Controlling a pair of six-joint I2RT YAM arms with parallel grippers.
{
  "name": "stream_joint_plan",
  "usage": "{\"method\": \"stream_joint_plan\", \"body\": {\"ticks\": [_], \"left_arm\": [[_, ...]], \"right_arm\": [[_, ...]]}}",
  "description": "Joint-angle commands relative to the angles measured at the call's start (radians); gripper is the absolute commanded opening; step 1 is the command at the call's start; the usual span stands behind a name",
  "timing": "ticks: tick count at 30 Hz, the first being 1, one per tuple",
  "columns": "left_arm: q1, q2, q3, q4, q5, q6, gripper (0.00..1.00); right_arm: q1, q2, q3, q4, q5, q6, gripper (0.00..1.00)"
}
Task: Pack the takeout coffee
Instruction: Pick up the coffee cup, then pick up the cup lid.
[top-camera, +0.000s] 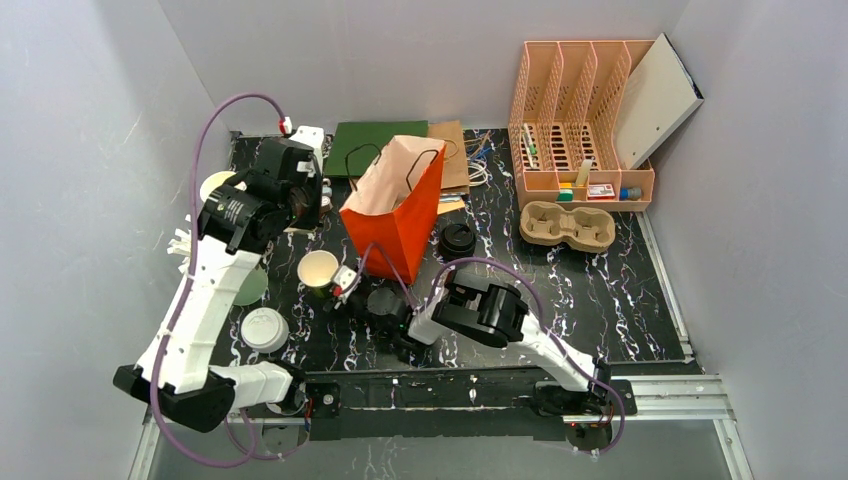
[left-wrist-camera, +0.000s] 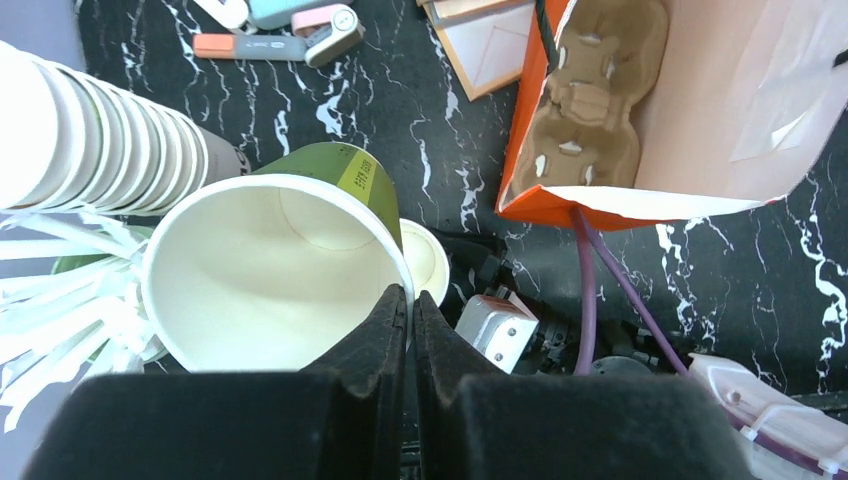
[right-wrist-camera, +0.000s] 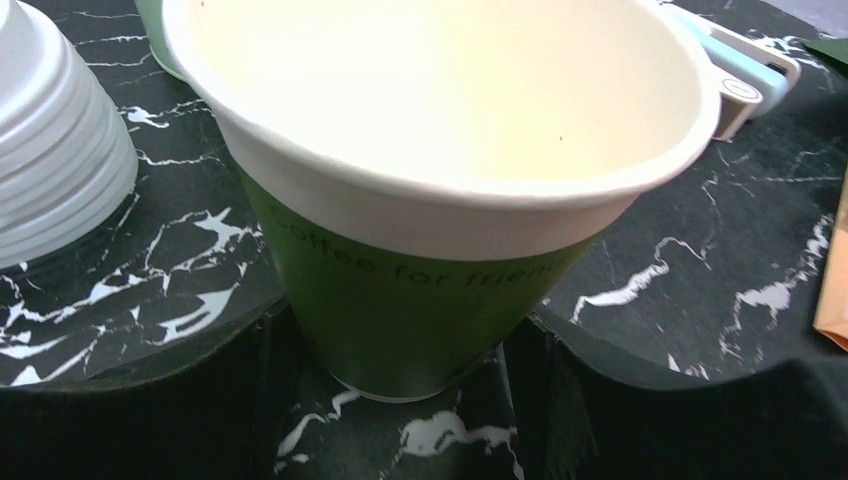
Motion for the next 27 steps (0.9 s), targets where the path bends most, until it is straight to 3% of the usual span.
{"method": "stream_joint_plan", "body": {"ticks": [1, 4, 7, 11, 27], "left_arm": [[-0.006, -0.062, -0.001, 0.021, -0.073, -0.013, 0.01], [-0.006, -0.062, -0.009, 0.016, -0.084, -0.011, 0.01], [-0.006, -0.064, -0.024, 0.021, -0.081, -0.012, 0.02], [-0.006, -0.062, -0.024, 0.021, -0.078, -0.013, 0.02], [-0.006, -0.069, -0.042, -0.007, -0.023, -0.023, 0.02]], "right_arm": [[-0.008, 0.045, 0.086, -0.073, -0.045, 0.022, 0.59], [0.001, 0.068, 0.136, -0.099, -0.051, -0.009, 0.64], [0.017, 0.065, 0.151, -0.09, -0.031, -0.045, 0.88], [0.02, 0.011, 0.109, -0.091, -0.04, -0.04, 0.98], [0.091, -0.332, -0.197, -0.111, -0.025, -0.058, 0.98]]}}
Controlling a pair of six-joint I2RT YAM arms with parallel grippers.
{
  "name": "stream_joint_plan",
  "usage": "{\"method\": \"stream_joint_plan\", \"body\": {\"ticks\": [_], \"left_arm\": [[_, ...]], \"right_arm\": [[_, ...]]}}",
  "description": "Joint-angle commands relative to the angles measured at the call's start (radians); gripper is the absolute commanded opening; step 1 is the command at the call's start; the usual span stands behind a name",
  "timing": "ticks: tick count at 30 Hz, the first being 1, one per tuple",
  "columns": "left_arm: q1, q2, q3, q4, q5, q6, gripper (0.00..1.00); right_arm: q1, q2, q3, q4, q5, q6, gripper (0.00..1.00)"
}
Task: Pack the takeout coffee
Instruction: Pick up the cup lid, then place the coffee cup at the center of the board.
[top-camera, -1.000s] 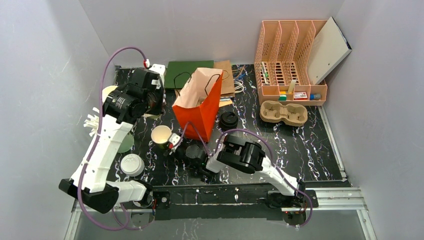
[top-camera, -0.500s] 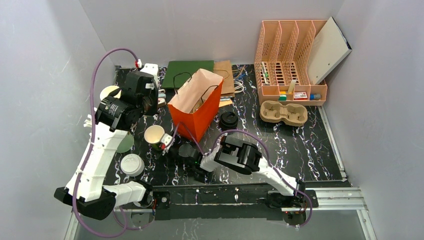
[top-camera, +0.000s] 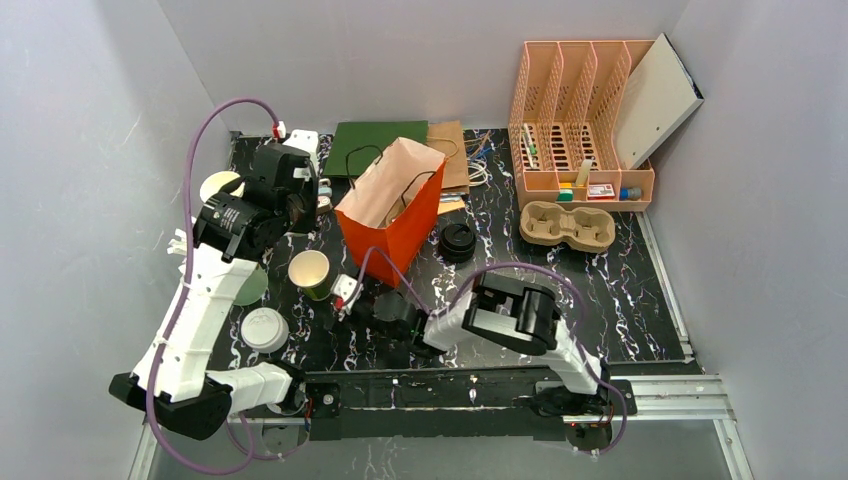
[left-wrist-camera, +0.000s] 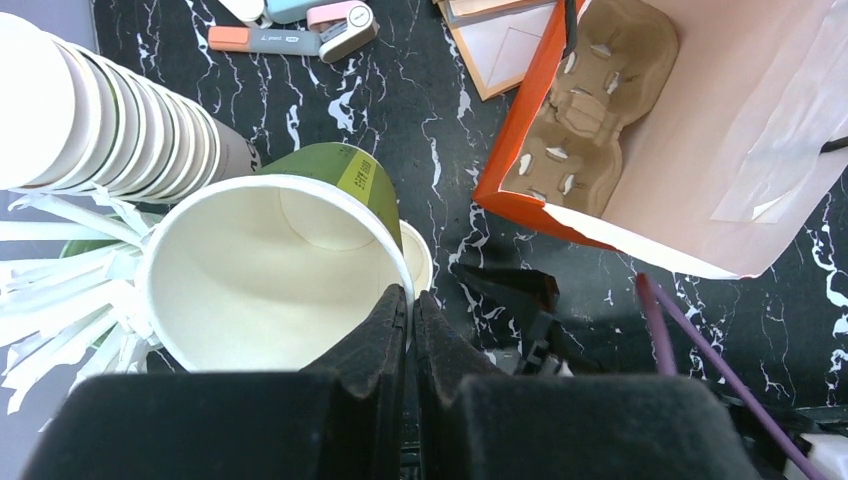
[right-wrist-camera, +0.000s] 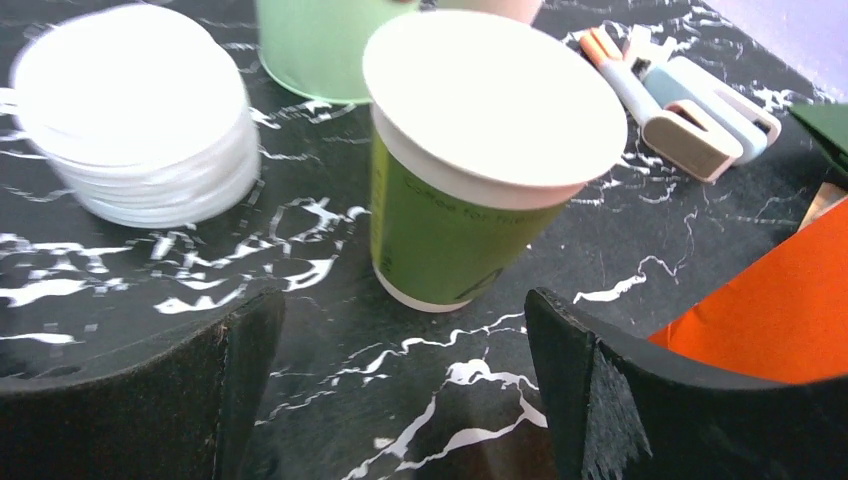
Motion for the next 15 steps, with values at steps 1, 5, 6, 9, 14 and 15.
{"method": "stream_joint_plan", "body": {"ticks": [1, 5, 6, 9, 14, 15], "left_arm": [[-0.006, -0.021, -0.012, -0.033, 0.036, -0.01, 0.02], [-0.006, -0.043, -0.072, -0.051, 0.115, -0.025, 0.02], [-0.006, -0.049, -0.09, -0.051, 0.154, -0.033, 0.02], [-0.006, -0.071, -0.143, -0.044, 0.259, -0.059, 0.02], [-0.006, -0.117, -0.176, -0.029, 0.315, -0.079, 0.02], [-0.006, -0.123, -0.176, -0.03, 0.323, -0.08, 0.02]], "right_arm": [[0.046, -0.137, -0.077, 0.027, 0.011, 0.0, 0.98], [0.072, -0.265, -0.162, -0.06, 0.003, 0.045, 0.97], [0.073, -0.3, -0.175, -0.107, -0.002, 0.064, 0.95], [0.073, -0.401, -0.237, -0.201, -0.002, 0.115, 0.91], [0.073, -0.566, -0.361, -0.275, 0.027, 0.172, 0.88], [0.073, -0.596, -0.38, -0.301, 0.038, 0.175, 0.87]]}}
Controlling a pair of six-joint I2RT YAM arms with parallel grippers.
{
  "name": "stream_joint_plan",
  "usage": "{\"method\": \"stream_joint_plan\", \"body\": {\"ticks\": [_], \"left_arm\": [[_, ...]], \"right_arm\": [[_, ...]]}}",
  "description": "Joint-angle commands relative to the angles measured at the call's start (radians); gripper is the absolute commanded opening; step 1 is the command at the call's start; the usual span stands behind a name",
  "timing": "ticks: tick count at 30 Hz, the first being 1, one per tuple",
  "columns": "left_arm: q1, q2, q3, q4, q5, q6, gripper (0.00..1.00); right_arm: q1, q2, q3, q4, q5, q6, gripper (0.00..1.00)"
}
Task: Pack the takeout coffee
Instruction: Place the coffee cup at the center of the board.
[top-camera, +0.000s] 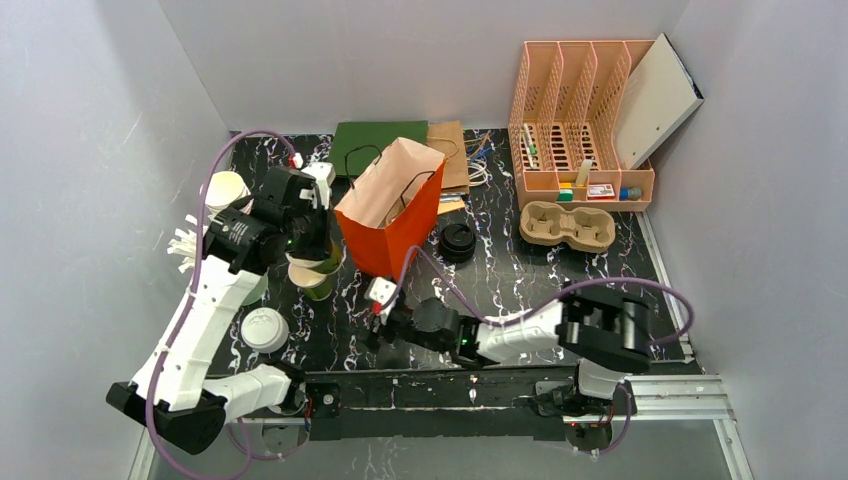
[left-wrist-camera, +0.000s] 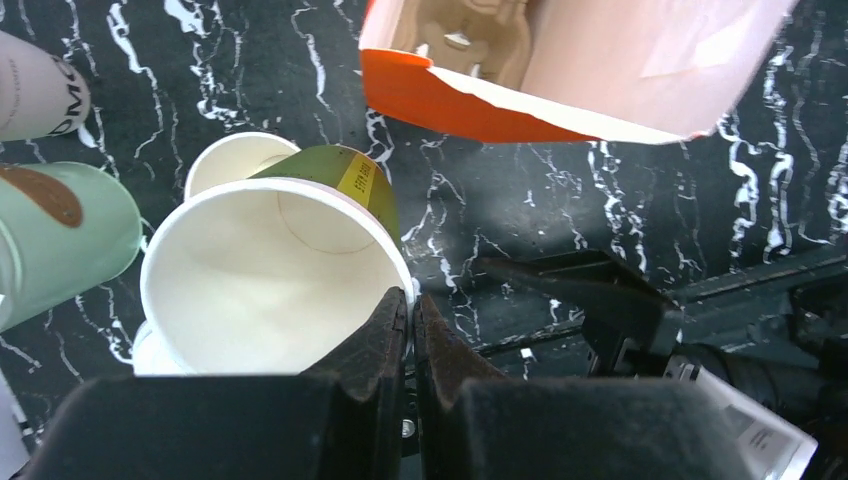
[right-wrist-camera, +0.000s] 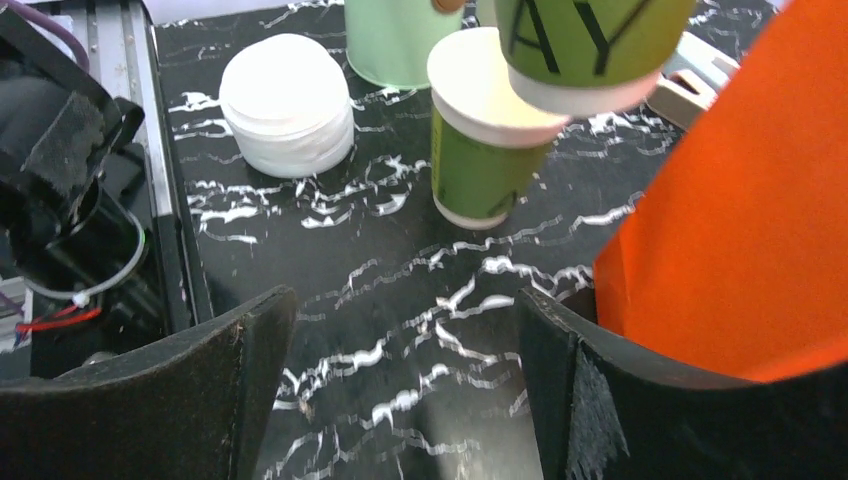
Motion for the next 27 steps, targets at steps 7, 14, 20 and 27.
{"method": "stream_joint_plan", "body": {"ticks": [7, 14, 20, 27], "left_arm": [[-0.007, -0.074, -0.052, 0.008, 0.234, -0.067, 0.01], [-0.036, -0.155, -0.246, 0.164, 0.317, -0.166, 0.01], [-0.153, -0.153, -0.324, 0.249, 0.239, -0.241, 0.01], [-0.455, -0.079, -0.368, 0.368, 0.027, -0.349, 0.02]], "right_arm": [[-0.048, -0.31, -0.122, -0.405, 0.178, 0.213, 0.89], [-0.341, -0.575, -0.178, -0.685, 0.063, 0.408, 0.85], [-0.615, -0.613, -0.088, -0.915, -0.016, 0.47, 0.88], [-0.831, -0.435, 0.091, -1.06, -0.2, 0.537, 0.88]]}}
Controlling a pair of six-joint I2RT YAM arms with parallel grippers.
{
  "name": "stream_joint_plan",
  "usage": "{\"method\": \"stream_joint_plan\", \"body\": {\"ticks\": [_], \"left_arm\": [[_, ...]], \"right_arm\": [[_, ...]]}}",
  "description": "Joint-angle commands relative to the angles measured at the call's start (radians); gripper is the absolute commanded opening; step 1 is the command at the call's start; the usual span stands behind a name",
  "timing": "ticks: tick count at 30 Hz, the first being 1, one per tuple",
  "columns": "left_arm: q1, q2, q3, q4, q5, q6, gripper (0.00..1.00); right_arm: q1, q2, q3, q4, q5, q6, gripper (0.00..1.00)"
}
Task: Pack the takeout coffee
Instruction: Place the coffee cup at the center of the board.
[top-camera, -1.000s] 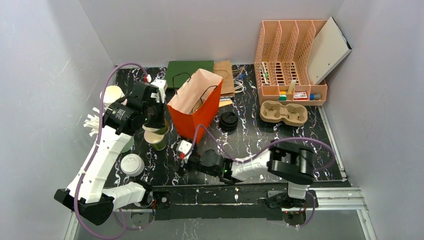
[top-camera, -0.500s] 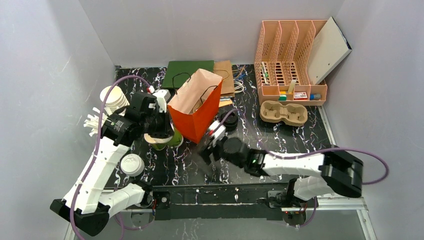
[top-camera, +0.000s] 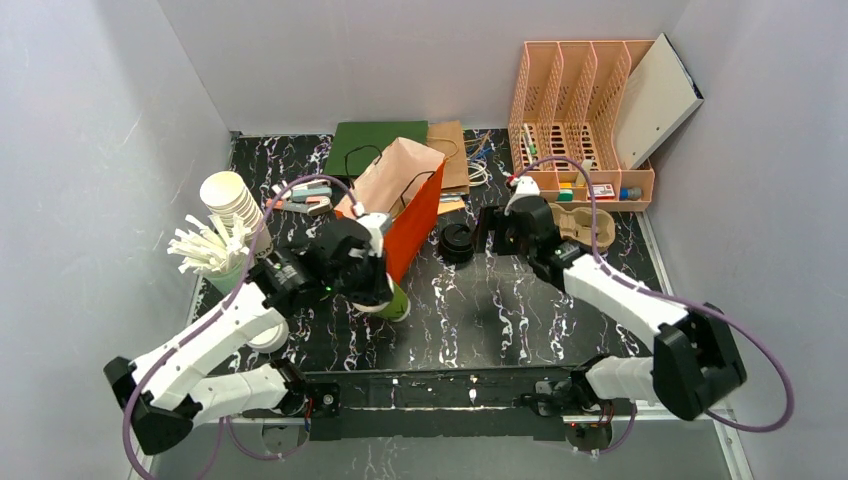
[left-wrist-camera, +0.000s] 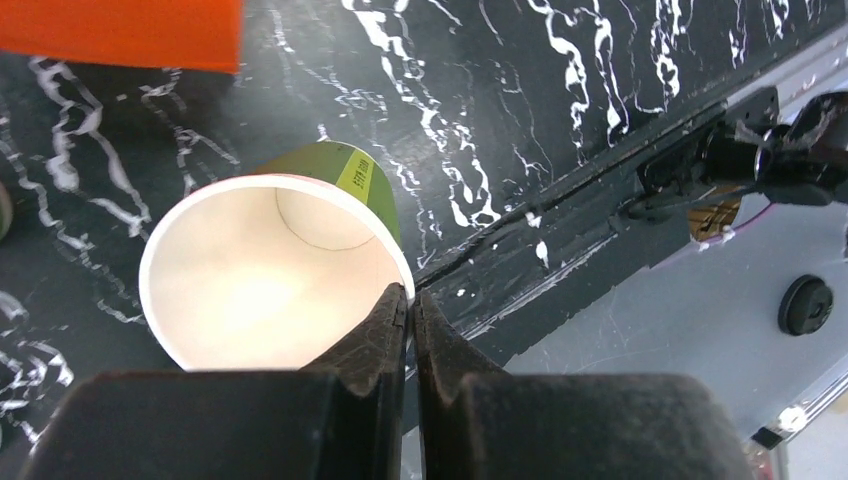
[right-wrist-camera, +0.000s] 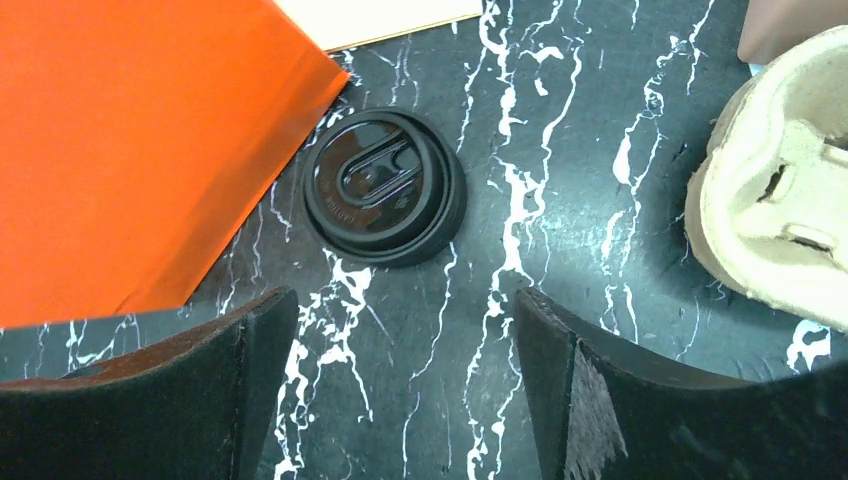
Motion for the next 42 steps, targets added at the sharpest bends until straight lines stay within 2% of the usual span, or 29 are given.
{"method": "stream_joint_plan", "body": {"ticks": [1, 3, 8, 14, 19, 25, 31, 38, 42], "left_arm": [[-0.176, 0.061, -0.035, 0.107, -0.17, -0.096, 0.02], [-0.258, 0.1, -0.047, 0.144, -0.229, -0.114, 0.03], [-0.414, 0.228, -0.035, 0.203, -0.35, -0.123, 0.04], [-0.504, 0.414, 0.048, 0.212, -0.438, -0.046, 0.04], [-0.521, 0.538, 0.124, 0.212, -0.467, 0.085, 0.04], [-0.521, 0.603, 0.189, 0.21, -0.466, 0.199, 0.09], [-0.515, 0.665, 0.259, 0.186, -0.466, 0.226, 0.1], [-0.491, 0.667, 0.294, 0.198, -0.446, 0.22, 0.1], [-0.488, 0.644, 0.288, 0.212, -0.456, 0.224, 0.11]], "right_arm": [[-0.061, 0.131, 0.161, -0.145, -0.124, 0.05, 0.89], [-0.062, 0.172, 0.209, -0.146, -0.125, 0.045, 0.9], [-0.071, 0.237, 0.261, -0.114, -0.073, 0.011, 0.65], [-0.099, 0.323, 0.308, -0.067, -0.154, -0.069, 0.52], [-0.111, 0.413, 0.376, -0.08, -0.197, -0.132, 0.47], [-0.116, 0.513, 0.461, -0.134, -0.18, -0.198, 0.42], [-0.121, 0.572, 0.497, -0.155, -0.194, -0.214, 0.4], [-0.123, 0.596, 0.504, -0.162, -0.188, -0.226, 0.39], [-0.123, 0.617, 0.517, -0.163, -0.199, -0.233, 0.32]]}}
